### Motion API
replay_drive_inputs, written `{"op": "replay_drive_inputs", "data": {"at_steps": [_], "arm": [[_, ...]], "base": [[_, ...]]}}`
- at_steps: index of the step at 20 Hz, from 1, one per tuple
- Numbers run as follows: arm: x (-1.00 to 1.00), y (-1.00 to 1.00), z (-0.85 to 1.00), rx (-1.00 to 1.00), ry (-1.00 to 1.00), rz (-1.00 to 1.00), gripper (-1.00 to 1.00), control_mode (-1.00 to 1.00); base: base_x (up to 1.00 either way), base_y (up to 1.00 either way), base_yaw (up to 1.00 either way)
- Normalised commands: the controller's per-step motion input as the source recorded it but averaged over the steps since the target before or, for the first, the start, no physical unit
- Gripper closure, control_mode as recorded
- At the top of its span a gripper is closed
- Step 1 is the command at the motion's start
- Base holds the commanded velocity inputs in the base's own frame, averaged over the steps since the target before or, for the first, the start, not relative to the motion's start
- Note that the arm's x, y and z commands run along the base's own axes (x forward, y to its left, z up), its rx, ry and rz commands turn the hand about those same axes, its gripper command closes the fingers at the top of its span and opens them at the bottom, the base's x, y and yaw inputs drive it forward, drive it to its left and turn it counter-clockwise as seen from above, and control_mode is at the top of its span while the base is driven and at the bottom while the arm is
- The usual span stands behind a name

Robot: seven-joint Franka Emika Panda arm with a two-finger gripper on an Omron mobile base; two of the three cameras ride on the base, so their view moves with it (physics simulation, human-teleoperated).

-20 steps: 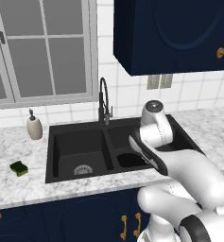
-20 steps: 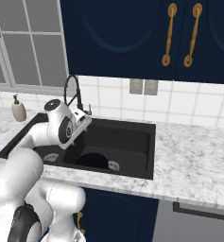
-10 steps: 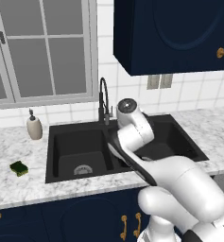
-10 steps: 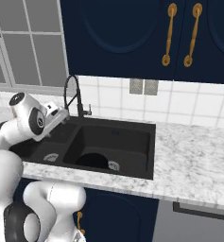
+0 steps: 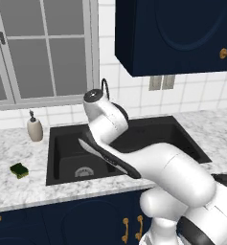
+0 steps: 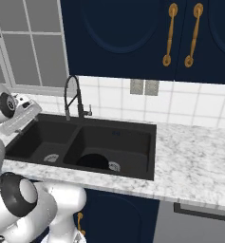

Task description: Pick the pan and sponge and place them into the sink. Then turn on the water.

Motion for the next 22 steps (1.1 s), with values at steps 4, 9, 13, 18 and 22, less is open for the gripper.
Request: {"op": "replay_drive_inputs", "data": {"at_steps": [4,9,13,18,22], "arm": [[-0.01,0.84,0.01,0.00,0.25,-0.03,-1.00,-1.00],[0.07,0.10,-0.03,0.00,0.12,0.03,-1.00,-1.00],[0.22,0.46,-0.30,0.07,0.04,0.00,-1.00,-1.00],[0.04,0.63,-0.46,0.09,0.13,0.00,-1.00,-1.00],[0.00,0.71,-0.41,0.07,0.07,-0.03,-1.00,-1.00]], "base": [[0.00,0.00,0.00],[0.00,0.00,0.00],[0.00,0.00,0.00],[0.00,0.00,0.00],[0.00,0.00,0.00]]}}
